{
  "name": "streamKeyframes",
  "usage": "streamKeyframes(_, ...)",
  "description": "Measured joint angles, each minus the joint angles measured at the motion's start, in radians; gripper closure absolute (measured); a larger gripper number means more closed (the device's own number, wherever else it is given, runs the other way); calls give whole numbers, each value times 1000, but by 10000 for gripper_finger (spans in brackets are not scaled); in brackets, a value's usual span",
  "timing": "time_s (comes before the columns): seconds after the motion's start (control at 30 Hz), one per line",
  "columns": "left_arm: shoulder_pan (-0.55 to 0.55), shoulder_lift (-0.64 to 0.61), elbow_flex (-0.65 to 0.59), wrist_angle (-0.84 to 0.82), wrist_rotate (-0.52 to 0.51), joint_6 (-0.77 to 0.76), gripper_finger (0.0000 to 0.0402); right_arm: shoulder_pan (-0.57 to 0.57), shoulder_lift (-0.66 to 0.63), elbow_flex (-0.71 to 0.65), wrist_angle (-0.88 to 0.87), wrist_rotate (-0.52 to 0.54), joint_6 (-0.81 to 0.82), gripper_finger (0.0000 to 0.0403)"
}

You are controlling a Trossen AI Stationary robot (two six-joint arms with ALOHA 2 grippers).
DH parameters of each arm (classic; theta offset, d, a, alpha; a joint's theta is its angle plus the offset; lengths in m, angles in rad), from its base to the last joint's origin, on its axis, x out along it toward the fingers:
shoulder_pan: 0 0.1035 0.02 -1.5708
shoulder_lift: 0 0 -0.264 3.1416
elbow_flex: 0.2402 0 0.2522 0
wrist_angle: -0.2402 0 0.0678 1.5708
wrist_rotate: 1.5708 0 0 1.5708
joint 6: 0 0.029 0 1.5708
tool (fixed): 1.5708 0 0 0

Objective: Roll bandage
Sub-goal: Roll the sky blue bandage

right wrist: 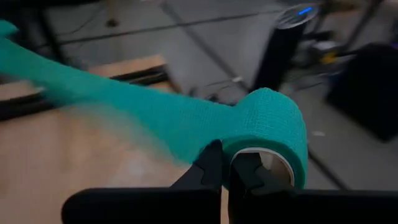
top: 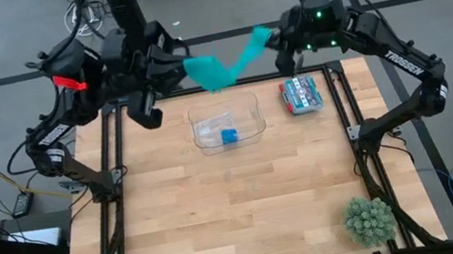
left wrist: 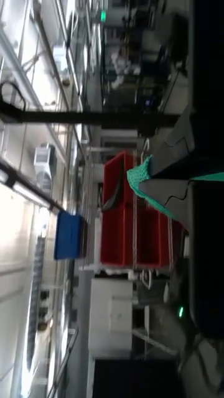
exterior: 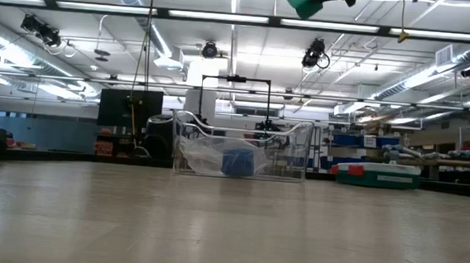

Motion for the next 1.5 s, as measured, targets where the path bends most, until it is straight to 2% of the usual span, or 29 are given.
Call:
streamKeyframes(0.2, -27, 9, 0, -15, 52, 0, 396, -102, 0, 0, 129, 24, -17, 403)
streamKeyframes(0.5, -69, 18, 0, -101, 94, 0, 396, -211, -1, 0, 218, 8, -21, 403)
streamKeyframes(0.67, -71, 18, -1, -171, 80, -1, 396, -235, -17, 0, 291, -154, 3, 403)
streamKeyframes(0.9, -70, 18, -1, -184, 57, 0, 396, -235, -61, 0, 278, -361, -6, 403)
streamKeyframes(1.0, -70, 28, 0, -202, 9, 2, 393, -235, -80, 0, 287, -445, -9, 403)
streamKeyframes(1.1, -71, 52, -1, -207, -16, 26, 372, -232, -90, 0, 282, -511, -5, 403)
streamKeyframes(1.2, -71, 72, -1, -223, -25, 23, 330, -221, -96, 0, 272, -558, 1, 403)
streamKeyframes(1.37, -71, 85, -1, -368, -27, 3, 254, -201, -113, 0, 241, -629, 1, 403)
streamKeyframes(1.5, -69, 79, -1, -472, -38, 1, 226, -196, -132, 0, 216, -670, -7, 403)
